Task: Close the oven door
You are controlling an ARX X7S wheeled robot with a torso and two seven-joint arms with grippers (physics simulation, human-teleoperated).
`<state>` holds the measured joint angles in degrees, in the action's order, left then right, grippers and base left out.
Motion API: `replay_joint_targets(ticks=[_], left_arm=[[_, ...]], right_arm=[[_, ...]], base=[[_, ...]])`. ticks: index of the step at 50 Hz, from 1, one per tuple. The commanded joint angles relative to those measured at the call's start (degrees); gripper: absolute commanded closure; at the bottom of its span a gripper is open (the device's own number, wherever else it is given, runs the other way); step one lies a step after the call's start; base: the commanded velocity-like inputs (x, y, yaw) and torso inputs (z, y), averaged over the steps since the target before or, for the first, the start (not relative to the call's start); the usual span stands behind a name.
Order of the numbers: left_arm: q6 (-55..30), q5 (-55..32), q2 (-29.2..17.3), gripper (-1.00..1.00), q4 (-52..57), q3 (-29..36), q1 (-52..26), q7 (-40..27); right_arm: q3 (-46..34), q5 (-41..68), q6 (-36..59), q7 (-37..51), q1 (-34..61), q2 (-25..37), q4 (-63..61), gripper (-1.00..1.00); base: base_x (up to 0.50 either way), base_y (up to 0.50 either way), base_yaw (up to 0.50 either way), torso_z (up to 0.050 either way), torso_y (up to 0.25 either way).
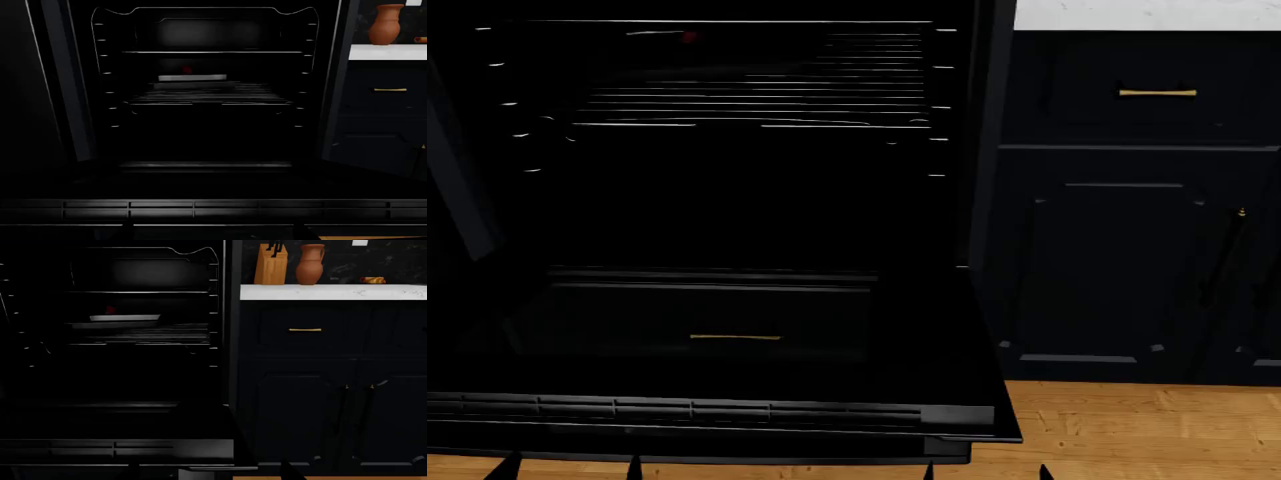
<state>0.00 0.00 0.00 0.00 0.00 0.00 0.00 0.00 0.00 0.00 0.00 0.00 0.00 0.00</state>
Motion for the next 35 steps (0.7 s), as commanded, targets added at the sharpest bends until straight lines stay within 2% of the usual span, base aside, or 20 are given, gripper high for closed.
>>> replay_joint_targets(ticks=[1,6,13,35], left_arm=[[0.0,-0.6,-0.6,-1.00,0.0,0.6,0.0,-0.6],[-1.7,-4.3,-1.5,-1.00,0.1,0.5,-0.2,-1.3],[-1.5,-5.1,-2.5,-1.00,-0.1,1.8,-0.3,-2.9],[-1.4,-6.2,-4.4,-1.00,0.3,4.1,-0.1,-5.8]], right_arm=[[-0.7,0.5,0.0,0.7,0.0,0.5,0.0,-1.00],[-2.7,-0.6,-0.8,3.1,0.1,1.7,0.6,-1.00],[-3.1,1.0,-1.3,4.7,0.4,2.5,1.2,-1.00],[-5.4,2.9,-2.1,7.3,-0.2,4.3,0.2,-1.00]], base=[[0.00,0.00,0.00,0.000,0.000],[0.00,0.00,0.00,0.000,0.000],[0.00,0.00,0.00,0.000,0.000],[0.00,0.00,0.00,-0.050,0.000]])
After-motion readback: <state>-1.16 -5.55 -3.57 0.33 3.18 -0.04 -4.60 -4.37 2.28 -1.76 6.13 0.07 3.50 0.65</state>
